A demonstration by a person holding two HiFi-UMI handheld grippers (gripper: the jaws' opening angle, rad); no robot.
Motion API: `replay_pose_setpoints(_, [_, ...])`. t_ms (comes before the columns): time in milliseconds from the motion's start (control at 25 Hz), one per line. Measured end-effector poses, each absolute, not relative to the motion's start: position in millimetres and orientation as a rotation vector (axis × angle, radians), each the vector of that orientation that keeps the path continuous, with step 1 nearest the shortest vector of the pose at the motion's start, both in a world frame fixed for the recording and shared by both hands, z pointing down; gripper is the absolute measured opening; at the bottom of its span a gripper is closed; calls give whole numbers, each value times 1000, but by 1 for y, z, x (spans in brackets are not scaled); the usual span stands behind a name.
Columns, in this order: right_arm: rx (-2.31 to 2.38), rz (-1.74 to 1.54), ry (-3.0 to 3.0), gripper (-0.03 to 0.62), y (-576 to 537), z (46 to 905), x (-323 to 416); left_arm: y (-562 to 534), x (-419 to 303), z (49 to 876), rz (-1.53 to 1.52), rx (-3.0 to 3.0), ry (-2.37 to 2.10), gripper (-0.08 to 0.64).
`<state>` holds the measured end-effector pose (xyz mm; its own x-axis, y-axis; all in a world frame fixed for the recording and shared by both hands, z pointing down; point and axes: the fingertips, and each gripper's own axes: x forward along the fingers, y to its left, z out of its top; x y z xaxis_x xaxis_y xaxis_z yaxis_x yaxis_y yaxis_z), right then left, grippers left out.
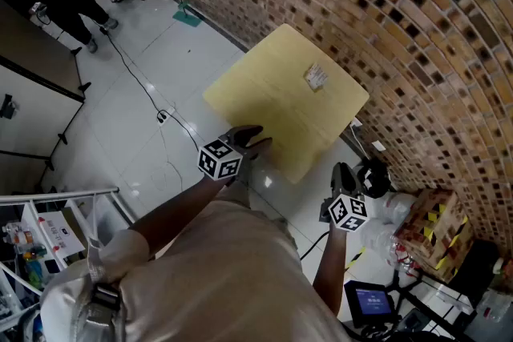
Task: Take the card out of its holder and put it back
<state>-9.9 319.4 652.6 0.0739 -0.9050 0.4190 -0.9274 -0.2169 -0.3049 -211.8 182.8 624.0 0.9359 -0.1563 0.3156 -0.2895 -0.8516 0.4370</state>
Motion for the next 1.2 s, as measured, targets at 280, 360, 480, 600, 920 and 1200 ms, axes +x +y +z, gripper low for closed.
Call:
replay_pose_setpoints(280, [2300, 795, -1903, 54, 215, 652, -27, 88, -219, 627, 401, 2642, -220, 179])
replay_pose_setpoints(360, [2323, 800, -1882, 54, 201, 655, -26, 73, -217, 633, 417, 2653, -189, 179])
replay_pose_setpoints(480, [2333, 792, -1853, 54, 183, 658, -19, 52, -212, 642, 433, 2654, -168, 179])
replay_pose_setpoints(600, [2320, 762, -1831, 54, 170, 657, -9, 39, -205, 646, 432, 2637, -155, 179])
replay_pose_setpoints(920, [2278, 740, -1816, 55, 144, 667, 38, 29, -166, 657, 492, 2617, -100, 179])
replay_pose_setpoints(1200, [2154, 772, -1880, 61, 107, 694, 73, 14, -128, 648, 557, 2615, -124, 176])
